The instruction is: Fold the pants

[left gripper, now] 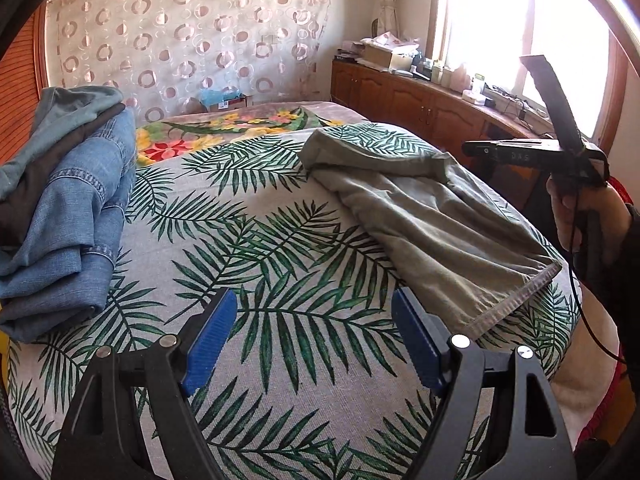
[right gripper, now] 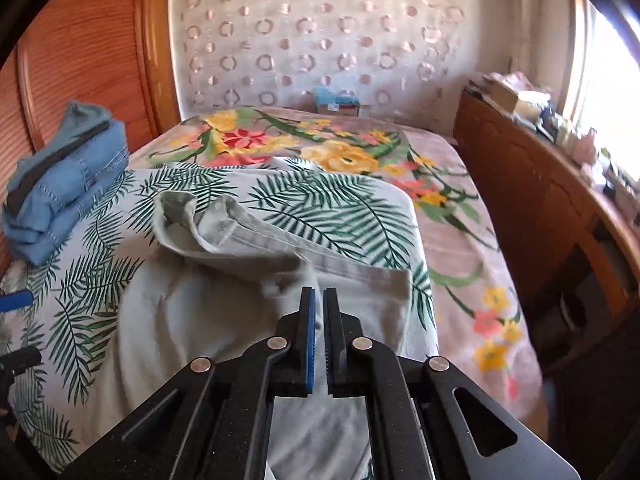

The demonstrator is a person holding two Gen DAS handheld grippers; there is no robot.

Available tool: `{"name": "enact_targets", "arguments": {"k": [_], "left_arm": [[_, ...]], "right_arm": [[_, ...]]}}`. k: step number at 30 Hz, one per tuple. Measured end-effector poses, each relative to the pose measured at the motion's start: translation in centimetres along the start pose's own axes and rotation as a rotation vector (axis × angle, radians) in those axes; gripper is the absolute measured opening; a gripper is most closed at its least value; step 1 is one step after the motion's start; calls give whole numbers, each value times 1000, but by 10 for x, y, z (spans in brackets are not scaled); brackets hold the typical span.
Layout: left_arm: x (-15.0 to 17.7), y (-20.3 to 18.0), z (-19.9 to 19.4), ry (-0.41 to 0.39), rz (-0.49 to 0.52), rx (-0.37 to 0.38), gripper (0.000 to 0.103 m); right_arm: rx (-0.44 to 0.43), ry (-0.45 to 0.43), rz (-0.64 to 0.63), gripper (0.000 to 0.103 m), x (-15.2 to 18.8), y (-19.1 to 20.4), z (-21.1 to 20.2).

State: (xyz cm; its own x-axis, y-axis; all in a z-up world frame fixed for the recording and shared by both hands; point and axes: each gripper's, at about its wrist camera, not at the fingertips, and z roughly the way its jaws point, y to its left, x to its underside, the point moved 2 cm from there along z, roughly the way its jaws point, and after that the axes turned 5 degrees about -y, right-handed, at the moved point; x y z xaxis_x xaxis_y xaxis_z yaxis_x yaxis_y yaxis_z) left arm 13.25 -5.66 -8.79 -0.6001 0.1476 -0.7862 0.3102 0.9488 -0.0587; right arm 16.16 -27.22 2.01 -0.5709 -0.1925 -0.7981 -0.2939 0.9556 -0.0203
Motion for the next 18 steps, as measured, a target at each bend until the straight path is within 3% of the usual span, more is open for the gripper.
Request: {"name": "enact_targets", "arguments": {"k": [5, 12, 18], "left_arm": [[-4, -7, 5, 6, 16, 7, 80], [-16, -17, 17, 10, 33, 21, 80], [-23, -26, 23, 9, 51, 30, 80]], "right_arm": [[-17, -8, 40, 17, 3, -7, -2], [-50, 51, 19, 26, -4, -9, 29], [-35, 121, 19, 27, -16, -16, 54]]}}
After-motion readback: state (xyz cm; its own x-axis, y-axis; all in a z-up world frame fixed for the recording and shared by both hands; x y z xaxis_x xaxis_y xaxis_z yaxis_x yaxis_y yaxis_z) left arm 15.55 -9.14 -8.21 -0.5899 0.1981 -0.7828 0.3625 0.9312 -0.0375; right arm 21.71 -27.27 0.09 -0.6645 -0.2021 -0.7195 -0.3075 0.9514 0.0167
